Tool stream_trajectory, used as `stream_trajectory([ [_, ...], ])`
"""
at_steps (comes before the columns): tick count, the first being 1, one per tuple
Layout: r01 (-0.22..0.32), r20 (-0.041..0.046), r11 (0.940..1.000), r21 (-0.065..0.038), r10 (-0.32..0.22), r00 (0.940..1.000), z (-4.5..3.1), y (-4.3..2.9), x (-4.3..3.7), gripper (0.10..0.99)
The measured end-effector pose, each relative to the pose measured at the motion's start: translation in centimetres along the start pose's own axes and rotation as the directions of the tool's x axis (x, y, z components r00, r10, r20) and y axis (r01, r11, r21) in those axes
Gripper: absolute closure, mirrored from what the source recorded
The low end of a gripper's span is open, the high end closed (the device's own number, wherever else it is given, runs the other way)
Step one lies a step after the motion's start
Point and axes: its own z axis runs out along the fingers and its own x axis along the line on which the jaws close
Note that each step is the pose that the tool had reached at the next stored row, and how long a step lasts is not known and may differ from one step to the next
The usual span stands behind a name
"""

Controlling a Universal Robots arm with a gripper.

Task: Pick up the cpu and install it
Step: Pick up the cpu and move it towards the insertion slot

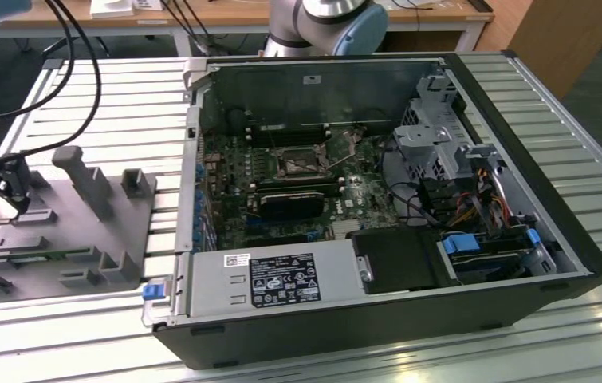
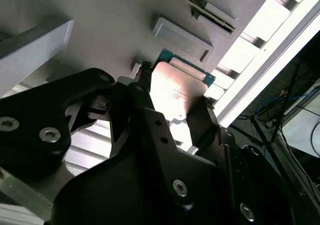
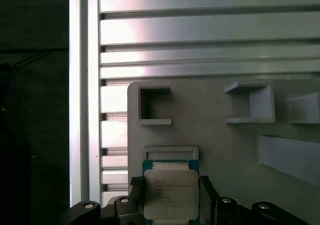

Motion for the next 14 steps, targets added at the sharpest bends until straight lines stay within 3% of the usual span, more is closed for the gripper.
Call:
stream_trajectory([
  [9,0.000,-0.0004,1.0000,-0.007,0.000,1.0000,-0.68,0.05,0.01,0.549],
  [14,0.000,-0.0009,0.9999,-0.017,0.000,1.0000,-0.99,0.08,0.02,0.549],
])
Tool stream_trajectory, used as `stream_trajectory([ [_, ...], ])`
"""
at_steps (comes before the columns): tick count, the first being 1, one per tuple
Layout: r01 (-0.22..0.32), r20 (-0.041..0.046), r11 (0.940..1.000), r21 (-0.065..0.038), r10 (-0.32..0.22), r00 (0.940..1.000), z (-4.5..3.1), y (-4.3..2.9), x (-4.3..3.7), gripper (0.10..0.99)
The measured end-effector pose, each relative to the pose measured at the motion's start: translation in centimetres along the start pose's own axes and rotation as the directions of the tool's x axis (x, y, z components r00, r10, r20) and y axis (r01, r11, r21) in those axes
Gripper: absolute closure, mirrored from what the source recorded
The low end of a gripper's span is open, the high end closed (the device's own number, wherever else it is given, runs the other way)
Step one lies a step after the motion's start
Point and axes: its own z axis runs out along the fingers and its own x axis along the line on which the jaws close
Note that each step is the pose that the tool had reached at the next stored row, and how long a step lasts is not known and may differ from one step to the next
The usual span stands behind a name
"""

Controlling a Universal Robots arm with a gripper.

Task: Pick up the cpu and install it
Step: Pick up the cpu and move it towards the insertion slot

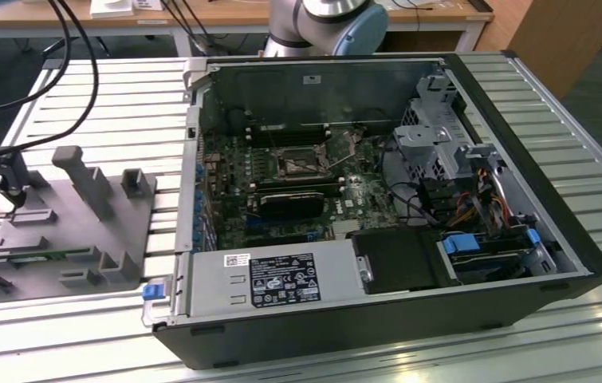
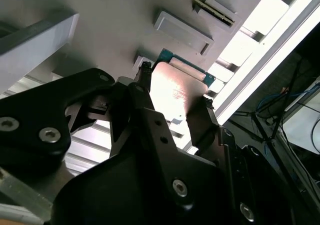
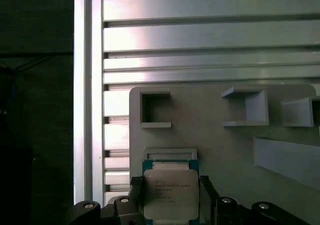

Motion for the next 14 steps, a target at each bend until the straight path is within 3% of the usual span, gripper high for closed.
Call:
stream_trajectory([
  [6,0.000,-0.0004,1.0000,-0.009,0.000,1.0000,-0.63,0.05,0.01,0.549],
  [14,0.000,-0.0007,0.9999,-0.013,0.000,1.0000,-0.98,0.09,0.02,0.549],
])
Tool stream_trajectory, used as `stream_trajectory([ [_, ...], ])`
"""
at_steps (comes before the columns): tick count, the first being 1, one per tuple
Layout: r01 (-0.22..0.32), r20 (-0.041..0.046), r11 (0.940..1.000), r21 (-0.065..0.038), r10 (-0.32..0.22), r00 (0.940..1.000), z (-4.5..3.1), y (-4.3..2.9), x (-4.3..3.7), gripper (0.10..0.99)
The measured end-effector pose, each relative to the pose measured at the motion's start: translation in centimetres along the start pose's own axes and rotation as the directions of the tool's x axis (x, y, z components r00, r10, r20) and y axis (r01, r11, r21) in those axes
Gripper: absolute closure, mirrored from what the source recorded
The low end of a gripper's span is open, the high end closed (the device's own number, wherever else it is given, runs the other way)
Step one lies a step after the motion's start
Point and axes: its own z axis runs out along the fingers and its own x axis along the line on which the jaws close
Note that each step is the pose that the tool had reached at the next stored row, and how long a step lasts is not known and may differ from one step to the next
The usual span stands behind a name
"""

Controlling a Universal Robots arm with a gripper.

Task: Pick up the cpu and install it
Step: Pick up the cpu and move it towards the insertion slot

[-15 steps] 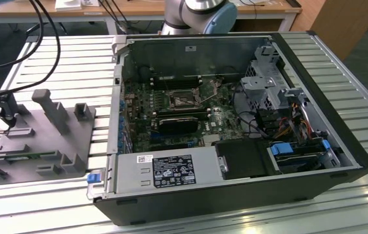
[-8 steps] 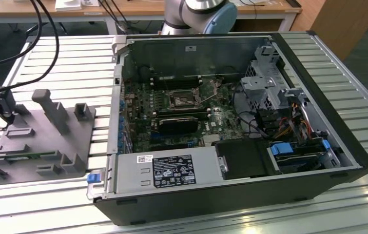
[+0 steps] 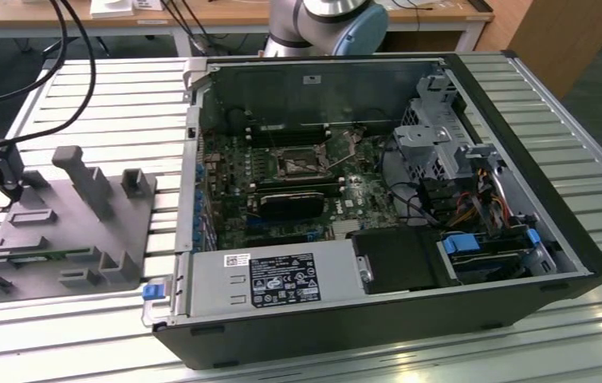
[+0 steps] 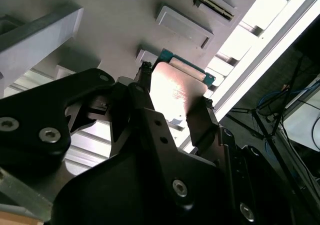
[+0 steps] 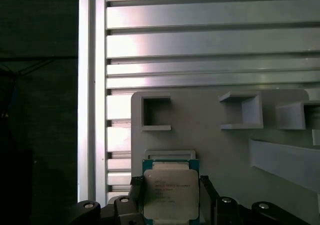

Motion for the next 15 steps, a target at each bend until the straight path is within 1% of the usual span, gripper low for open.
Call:
stream_trajectory([
  [15,0.000,-0.0003,1.0000,-0.006,0.000,1.0000,-0.68,0.07,0.02,0.549],
])
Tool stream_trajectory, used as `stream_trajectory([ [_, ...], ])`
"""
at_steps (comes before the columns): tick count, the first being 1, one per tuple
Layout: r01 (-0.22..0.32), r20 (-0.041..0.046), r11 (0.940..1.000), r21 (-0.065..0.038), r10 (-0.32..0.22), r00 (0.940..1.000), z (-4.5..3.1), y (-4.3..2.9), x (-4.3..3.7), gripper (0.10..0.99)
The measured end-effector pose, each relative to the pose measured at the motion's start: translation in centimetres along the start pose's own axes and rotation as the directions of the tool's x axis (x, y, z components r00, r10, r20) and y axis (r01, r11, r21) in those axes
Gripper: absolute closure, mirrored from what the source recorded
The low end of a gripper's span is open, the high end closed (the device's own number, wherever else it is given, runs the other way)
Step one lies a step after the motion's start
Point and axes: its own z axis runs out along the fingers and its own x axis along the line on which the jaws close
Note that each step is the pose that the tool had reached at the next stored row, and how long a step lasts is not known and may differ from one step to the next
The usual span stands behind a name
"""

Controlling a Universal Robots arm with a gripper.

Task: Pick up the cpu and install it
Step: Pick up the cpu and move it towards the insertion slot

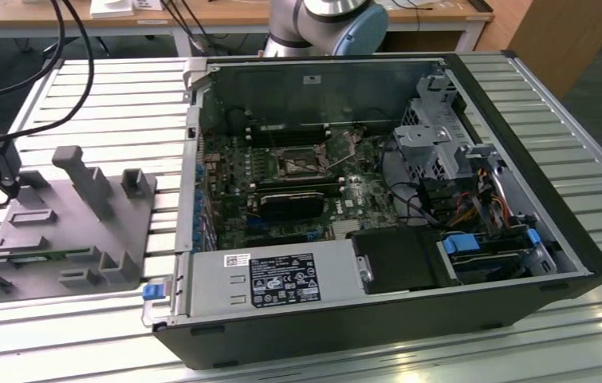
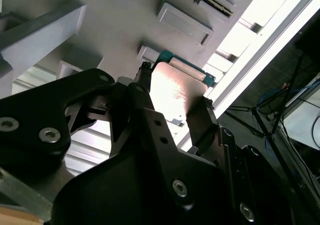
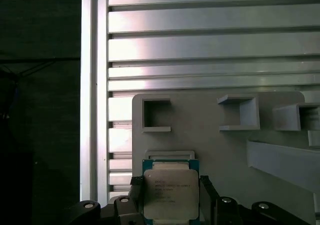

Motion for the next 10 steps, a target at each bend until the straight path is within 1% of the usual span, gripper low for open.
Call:
stream_trajectory([
  [10,0.000,-0.0003,1.0000,-0.005,0.000,1.0000,-0.56,0.06,0.01,0.549],
])
